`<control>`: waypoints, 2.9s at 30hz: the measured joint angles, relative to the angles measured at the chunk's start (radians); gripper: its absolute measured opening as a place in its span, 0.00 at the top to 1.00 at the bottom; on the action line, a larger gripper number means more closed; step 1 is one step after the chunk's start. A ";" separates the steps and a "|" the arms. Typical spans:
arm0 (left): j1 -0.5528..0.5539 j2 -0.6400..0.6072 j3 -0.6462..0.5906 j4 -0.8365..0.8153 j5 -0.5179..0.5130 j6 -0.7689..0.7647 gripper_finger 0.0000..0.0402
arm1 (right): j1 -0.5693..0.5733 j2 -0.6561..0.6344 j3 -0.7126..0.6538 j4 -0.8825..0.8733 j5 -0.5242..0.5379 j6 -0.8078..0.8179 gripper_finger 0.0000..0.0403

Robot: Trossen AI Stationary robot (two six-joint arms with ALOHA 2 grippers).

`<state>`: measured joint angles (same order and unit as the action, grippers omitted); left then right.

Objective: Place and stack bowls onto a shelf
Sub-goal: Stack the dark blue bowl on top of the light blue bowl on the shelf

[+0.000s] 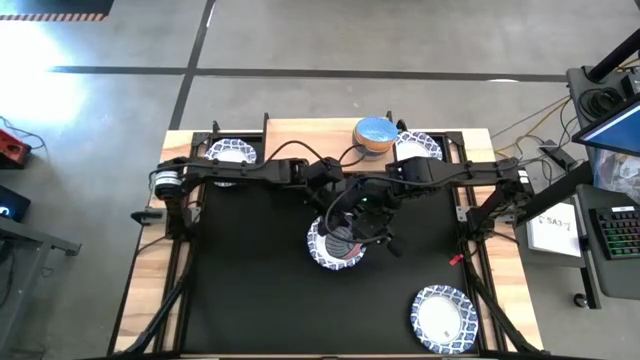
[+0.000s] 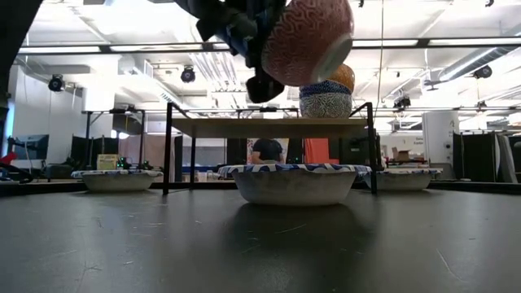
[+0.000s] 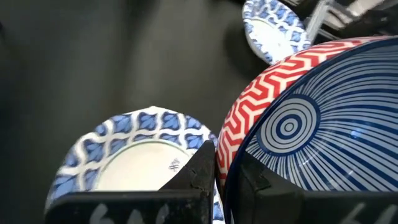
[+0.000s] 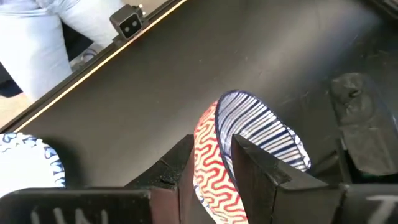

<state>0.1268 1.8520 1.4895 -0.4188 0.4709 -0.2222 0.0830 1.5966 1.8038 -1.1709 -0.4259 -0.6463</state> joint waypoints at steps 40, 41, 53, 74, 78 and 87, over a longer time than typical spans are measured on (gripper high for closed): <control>0.034 0.024 0.051 -0.048 0.163 0.020 0.99 | 0.024 0.100 -0.025 -0.002 0.011 0.054 0.76; 0.034 0.027 0.051 -0.047 0.164 0.023 0.99 | 0.024 0.100 -0.025 -0.001 0.011 0.057 0.76; 0.035 0.057 0.051 -0.036 0.192 0.054 0.97 | 0.024 0.107 -0.027 -0.005 -0.001 0.077 0.91; 0.033 0.042 0.053 -0.048 0.150 0.046 0.65 | 0.023 0.105 -0.028 -0.044 0.012 0.083 0.95; 0.033 0.042 0.053 -0.048 0.155 0.046 0.54 | 0.023 0.105 -0.028 -0.053 0.010 0.079 0.95; 0.042 0.027 0.053 -0.048 0.175 0.043 0.41 | 0.021 0.103 -0.027 -0.072 0.007 0.091 0.95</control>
<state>0.1690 1.8793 1.5425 -0.4669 0.6459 -0.1793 0.1037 1.6998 1.7771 -1.2426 -0.4192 -0.5552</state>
